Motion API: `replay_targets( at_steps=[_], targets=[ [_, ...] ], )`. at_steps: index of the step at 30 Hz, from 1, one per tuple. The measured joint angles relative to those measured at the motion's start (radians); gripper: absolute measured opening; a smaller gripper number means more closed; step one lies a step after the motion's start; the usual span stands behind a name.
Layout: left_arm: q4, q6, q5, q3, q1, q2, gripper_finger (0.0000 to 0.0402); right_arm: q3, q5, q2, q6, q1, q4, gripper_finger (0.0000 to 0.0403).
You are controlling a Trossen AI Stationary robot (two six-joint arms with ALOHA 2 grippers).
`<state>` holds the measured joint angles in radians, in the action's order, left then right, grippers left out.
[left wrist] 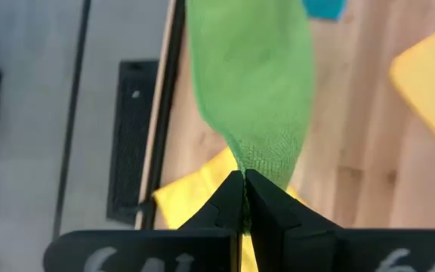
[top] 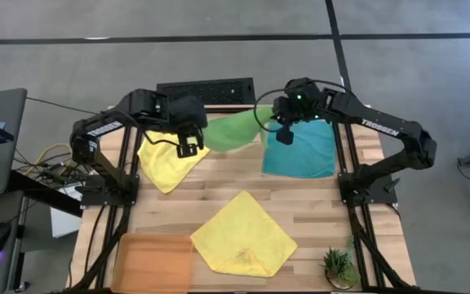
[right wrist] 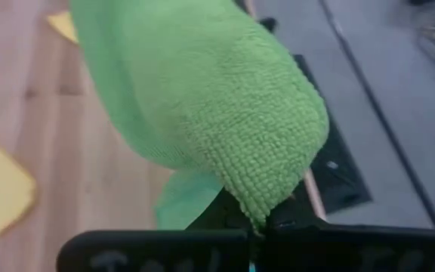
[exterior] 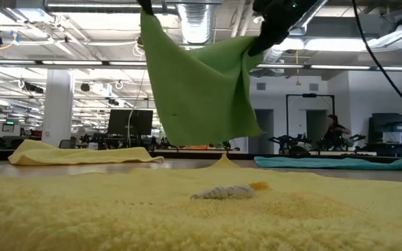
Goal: Fold microfiber towels
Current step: Fold the green microfiber towel
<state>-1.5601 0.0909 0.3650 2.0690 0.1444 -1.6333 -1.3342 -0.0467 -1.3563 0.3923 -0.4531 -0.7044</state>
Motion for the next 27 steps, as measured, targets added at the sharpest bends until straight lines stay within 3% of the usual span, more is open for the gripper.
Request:
replay_targets(
  at_steps=[4, 10, 17, 27],
  targets=[
    [0.016, -0.061, 0.057, -0.07, 0.041, -0.001, 0.0, 0.0, 0.056, -0.005, -0.001, -0.042, -0.002, 0.0006],
    [0.068, -0.12, 0.124, -0.15, 0.099, -0.006, 0.0, 0.0, 0.059, -0.005, 0.004, -0.088, -0.002, 0.0009],
    [0.222, -0.068, 0.193, -0.207, 0.14, -0.005, 0.0, 0.0, 0.081, -0.015, 0.006, -0.126, 0.002, 0.0007],
    [0.241, -0.103, 0.06, -0.301, 0.118, -0.005, 0.0, 0.001, 0.079, -0.039, -0.016, -0.063, -0.129, 0.0008]
  ],
)
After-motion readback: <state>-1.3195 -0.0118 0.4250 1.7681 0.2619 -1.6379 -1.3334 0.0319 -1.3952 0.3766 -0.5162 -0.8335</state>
